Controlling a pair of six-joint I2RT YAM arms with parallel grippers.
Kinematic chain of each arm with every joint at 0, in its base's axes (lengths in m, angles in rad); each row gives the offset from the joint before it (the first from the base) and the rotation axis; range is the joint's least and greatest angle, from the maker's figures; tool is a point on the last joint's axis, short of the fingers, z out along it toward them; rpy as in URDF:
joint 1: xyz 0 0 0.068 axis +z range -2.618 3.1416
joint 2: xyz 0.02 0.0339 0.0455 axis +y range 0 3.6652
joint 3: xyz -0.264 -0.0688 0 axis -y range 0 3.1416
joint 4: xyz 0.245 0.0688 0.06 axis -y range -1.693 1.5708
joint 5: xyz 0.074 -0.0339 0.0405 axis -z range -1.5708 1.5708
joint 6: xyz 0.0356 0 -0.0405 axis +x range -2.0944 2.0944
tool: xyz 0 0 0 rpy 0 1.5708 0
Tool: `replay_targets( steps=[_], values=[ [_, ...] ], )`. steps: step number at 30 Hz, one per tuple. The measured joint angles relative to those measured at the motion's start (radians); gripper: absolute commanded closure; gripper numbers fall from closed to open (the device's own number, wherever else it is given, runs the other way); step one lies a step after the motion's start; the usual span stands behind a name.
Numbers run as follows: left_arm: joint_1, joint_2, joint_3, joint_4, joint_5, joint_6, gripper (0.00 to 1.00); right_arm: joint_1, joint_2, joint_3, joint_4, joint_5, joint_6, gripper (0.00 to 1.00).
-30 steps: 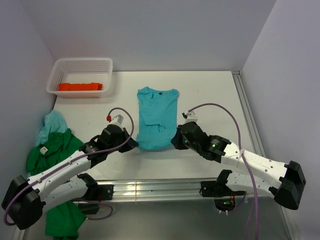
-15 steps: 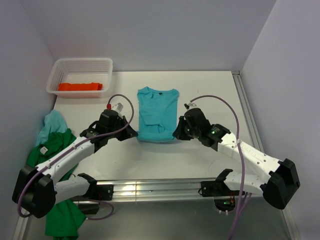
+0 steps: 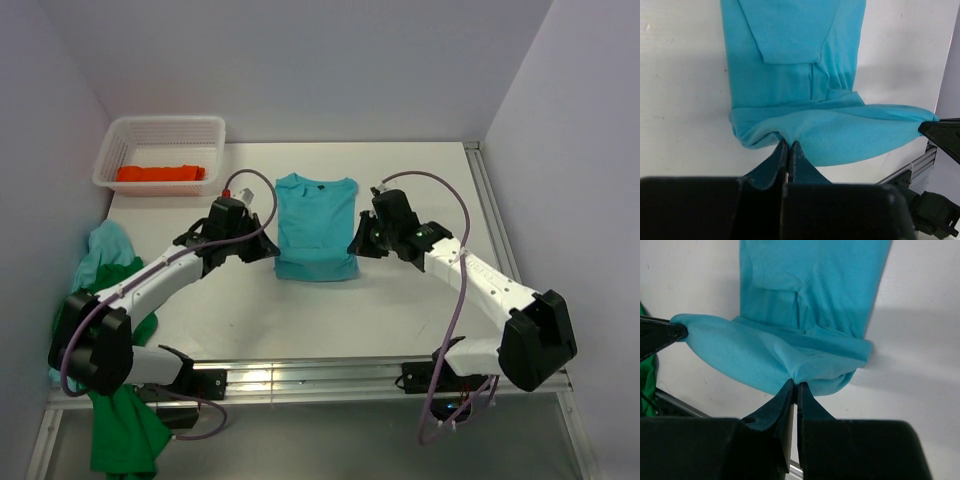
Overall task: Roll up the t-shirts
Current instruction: Fold the tshirt
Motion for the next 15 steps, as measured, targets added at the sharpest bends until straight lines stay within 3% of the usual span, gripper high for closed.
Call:
replay_targets(
  steps=[15],
  values=[
    [0.034, 0.214, 0.143, 0.022, 0.001, 0.029, 1.00, -0.100, 0.270, 0.160, 0.027, -0.049, -0.059, 1.00]
  ],
)
